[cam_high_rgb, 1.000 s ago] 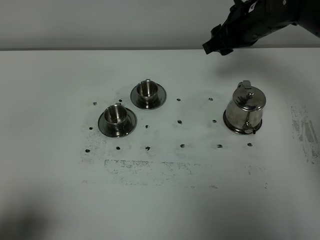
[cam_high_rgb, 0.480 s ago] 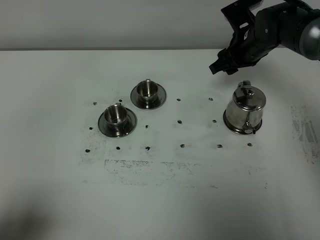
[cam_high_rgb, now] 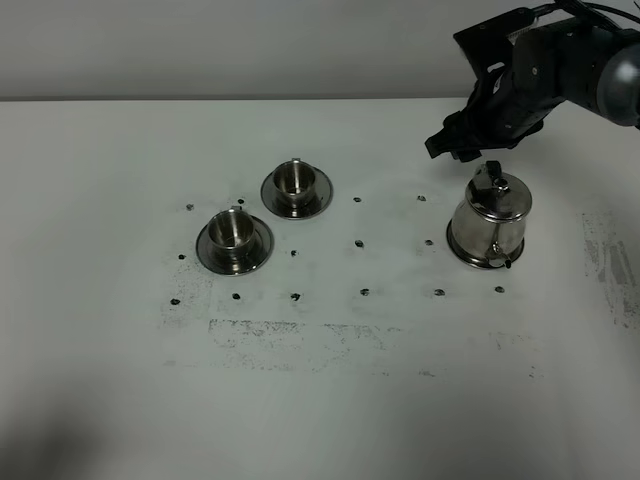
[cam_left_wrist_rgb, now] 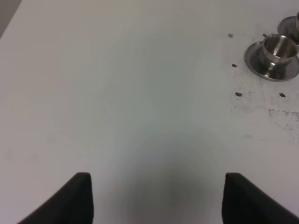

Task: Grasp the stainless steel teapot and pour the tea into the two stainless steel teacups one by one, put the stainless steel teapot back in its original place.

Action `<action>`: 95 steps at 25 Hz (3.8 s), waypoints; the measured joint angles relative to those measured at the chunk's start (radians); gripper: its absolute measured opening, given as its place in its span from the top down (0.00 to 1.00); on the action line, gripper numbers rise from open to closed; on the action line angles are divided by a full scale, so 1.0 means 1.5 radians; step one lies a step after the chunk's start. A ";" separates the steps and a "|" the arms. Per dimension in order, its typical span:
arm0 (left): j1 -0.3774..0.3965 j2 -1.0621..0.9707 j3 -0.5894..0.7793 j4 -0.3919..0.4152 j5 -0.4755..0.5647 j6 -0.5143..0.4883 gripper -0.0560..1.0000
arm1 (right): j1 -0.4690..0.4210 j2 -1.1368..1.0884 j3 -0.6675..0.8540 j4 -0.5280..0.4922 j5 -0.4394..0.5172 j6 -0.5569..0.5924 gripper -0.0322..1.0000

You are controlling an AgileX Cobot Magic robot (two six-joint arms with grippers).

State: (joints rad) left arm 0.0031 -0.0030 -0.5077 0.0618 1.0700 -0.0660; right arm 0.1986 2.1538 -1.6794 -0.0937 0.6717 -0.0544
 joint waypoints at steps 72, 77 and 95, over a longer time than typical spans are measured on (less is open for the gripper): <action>0.000 0.000 0.000 0.000 0.000 0.001 0.41 | -0.085 -0.106 0.179 -0.016 -0.111 -0.043 0.46; 0.000 0.000 0.000 0.000 0.000 0.001 0.41 | -0.085 -0.106 0.179 -0.018 -0.083 -0.047 0.46; 0.000 0.000 0.000 0.000 0.000 0.001 0.41 | -0.086 -0.143 0.179 -0.054 0.079 -0.027 0.46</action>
State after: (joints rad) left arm 0.0031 -0.0030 -0.5077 0.0618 1.0700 -0.0652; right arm 0.0703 1.9392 -1.4105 -0.1751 0.7909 -0.0951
